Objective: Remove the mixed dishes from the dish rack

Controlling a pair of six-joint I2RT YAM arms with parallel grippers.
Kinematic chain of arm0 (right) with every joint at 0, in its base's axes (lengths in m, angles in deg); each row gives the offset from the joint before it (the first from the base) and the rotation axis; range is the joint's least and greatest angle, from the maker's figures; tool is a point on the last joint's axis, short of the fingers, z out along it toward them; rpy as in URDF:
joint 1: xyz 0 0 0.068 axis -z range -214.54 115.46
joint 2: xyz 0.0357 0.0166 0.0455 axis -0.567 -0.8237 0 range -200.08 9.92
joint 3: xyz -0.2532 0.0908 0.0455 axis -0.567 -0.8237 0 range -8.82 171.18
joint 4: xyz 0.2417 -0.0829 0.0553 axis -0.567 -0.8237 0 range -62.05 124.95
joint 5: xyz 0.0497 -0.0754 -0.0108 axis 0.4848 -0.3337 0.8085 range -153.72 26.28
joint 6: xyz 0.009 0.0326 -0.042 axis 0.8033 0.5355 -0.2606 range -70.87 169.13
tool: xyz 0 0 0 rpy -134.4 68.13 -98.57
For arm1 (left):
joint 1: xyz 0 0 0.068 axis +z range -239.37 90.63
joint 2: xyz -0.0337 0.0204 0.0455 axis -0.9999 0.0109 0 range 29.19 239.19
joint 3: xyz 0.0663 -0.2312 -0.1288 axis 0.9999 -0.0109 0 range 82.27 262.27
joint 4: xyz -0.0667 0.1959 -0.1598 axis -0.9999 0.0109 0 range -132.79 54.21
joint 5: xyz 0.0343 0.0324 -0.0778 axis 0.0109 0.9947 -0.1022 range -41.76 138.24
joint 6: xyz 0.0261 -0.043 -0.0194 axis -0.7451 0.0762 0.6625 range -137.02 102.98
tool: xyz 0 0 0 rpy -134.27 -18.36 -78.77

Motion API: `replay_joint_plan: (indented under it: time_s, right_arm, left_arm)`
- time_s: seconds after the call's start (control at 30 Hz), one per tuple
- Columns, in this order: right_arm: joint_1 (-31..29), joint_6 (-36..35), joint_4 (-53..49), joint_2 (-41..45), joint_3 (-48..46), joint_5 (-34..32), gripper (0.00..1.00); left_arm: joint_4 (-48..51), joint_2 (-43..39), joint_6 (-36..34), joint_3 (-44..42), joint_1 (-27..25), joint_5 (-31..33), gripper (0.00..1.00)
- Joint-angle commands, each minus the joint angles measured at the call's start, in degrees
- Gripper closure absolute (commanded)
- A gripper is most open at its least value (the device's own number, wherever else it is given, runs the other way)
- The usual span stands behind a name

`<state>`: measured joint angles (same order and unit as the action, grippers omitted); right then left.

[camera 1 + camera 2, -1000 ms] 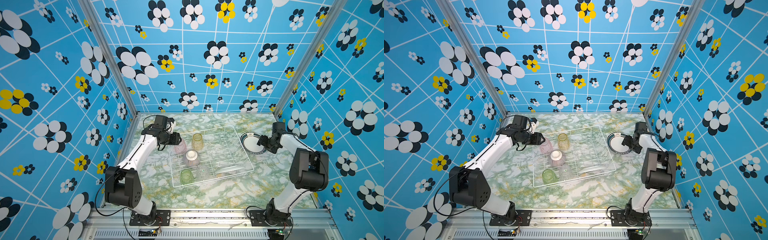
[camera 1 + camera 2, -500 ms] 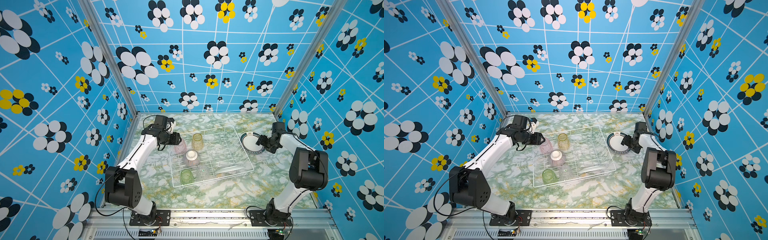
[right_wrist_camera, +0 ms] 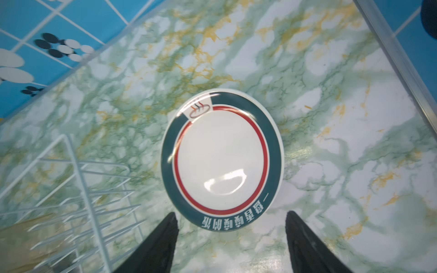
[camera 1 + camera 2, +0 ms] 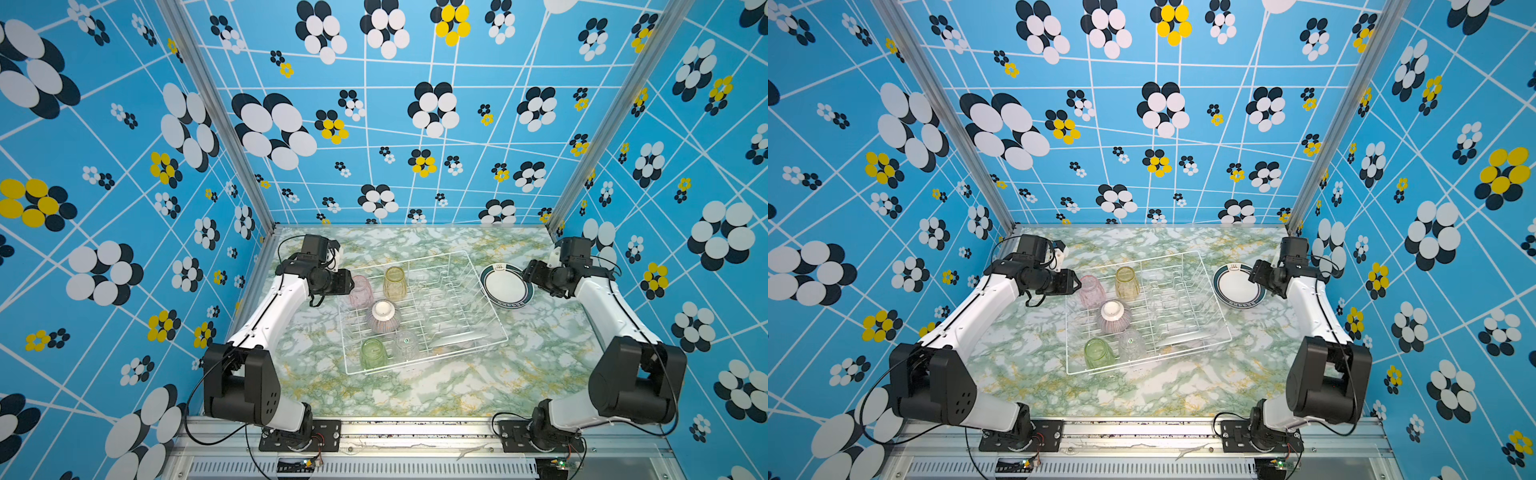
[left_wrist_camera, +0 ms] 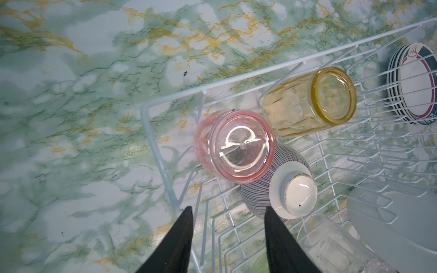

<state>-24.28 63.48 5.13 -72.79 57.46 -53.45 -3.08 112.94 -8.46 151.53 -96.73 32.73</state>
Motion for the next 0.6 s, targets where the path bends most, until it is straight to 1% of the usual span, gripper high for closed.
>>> replay_joint_plan:
  time_s: [0.0, 0.07, 0.1, 0.13, 0.2, 0.27, 0.37, 0.47, 0.57]
  right_arm:
    - [-2.74, -2.92, -2.28, 2.69, -2.69, 9.82, 0.32]
    - [-4.84, -3.87, -2.81, 3.60, -3.46, 12.24, 0.37]
    - [-6.06, -3.93, -2.87, 3.70, -3.82, 13.73, 0.41]
    - [-7.19, -4.02, -2.72, 3.41, -4.11, 15.44, 0.45]
    - [-9.05, -4.00, -2.02, 2.47, -4.37, 17.14, 0.50]
    - [-10.20, -3.61, -1.02, 1.22, -4.44, 16.68, 0.52]
    - [-11.10, -2.97, 0.17, -1.05, -4.02, 16.92, 0.57]
    - [-12.17, -2.84, 0.63, -2.64, -3.27, 16.98, 0.57]
    - [-12.87, -2.62, 0.83, -3.73, -2.71, 16.98, 0.60]
  left_arm:
    - [4.46, -2.84, 1.43, -1.85, 0.59, 2.80, 0.50]
    - [5.89, -3.95, 1.70, -2.98, 0.71, 4.04, 0.50]
    - [6.51, -4.64, 1.85, -3.43, 0.72, 4.53, 0.50]
    - [6.83, -5.14, 2.02, -3.96, 0.84, 4.61, 0.50]
    - [6.88, -5.90, 2.40, -4.90, 1.10, 4.28, 0.50]
    - [6.41, -5.97, 2.81, -5.73, 1.42, 3.18, 0.50]
    - [5.46, -4.84, 3.37, -6.57, 1.64, 0.71, 0.50]
    - [3.57, -3.75, 4.05, -7.62, 1.83, -1.65, 0.50]
    - [2.19, -2.44, 4.28, -8.02, 1.92, -2.81, 0.50]
